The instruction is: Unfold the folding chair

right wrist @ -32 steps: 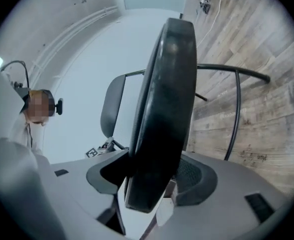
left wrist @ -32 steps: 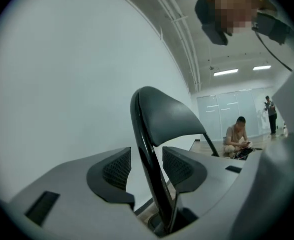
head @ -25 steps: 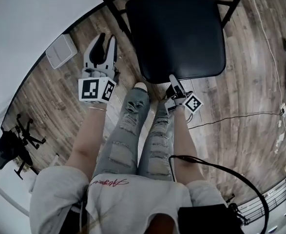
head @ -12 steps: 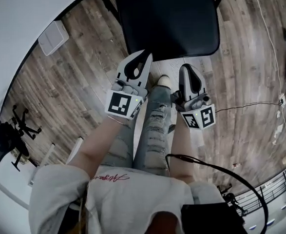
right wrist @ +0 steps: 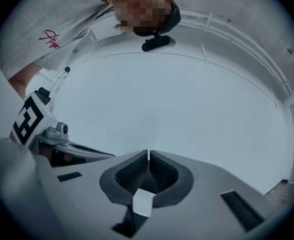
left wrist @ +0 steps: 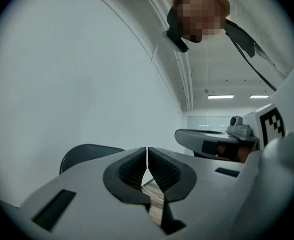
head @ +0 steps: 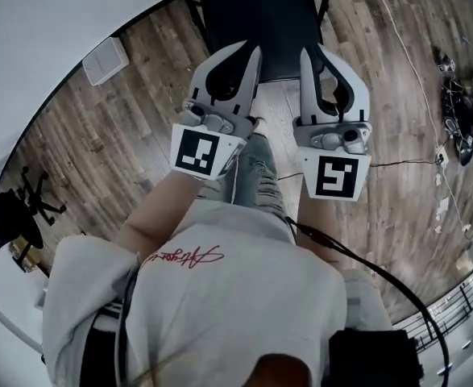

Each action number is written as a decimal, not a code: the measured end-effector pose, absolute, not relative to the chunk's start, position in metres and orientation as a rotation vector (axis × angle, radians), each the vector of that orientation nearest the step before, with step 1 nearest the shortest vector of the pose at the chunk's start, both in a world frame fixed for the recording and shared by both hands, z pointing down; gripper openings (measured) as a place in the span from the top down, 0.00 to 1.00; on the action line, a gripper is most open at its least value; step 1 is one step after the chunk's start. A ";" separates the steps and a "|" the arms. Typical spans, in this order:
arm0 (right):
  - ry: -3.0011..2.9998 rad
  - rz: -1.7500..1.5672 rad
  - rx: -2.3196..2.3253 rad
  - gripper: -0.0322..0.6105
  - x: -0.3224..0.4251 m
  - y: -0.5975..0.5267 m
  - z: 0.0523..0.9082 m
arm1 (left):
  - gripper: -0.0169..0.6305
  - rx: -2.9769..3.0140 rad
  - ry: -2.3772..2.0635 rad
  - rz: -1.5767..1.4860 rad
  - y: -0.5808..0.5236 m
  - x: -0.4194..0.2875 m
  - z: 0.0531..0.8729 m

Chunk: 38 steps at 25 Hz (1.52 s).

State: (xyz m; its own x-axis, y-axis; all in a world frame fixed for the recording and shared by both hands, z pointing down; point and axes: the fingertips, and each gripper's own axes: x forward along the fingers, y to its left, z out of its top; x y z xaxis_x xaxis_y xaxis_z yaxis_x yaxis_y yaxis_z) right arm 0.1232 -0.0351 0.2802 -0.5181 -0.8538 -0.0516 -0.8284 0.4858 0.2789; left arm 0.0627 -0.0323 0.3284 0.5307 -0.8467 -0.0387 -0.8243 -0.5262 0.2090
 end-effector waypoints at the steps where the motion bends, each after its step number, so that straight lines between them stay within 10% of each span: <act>1: -2.626 -0.361 1.510 0.91 0.123 -0.035 0.279 | 0.94 2.606 -1.443 -0.227 -0.032 0.060 0.316; 38: -2.758 -0.172 1.377 0.92 0.078 -0.014 0.236 | 0.94 2.751 -1.442 -0.333 -0.010 0.038 0.231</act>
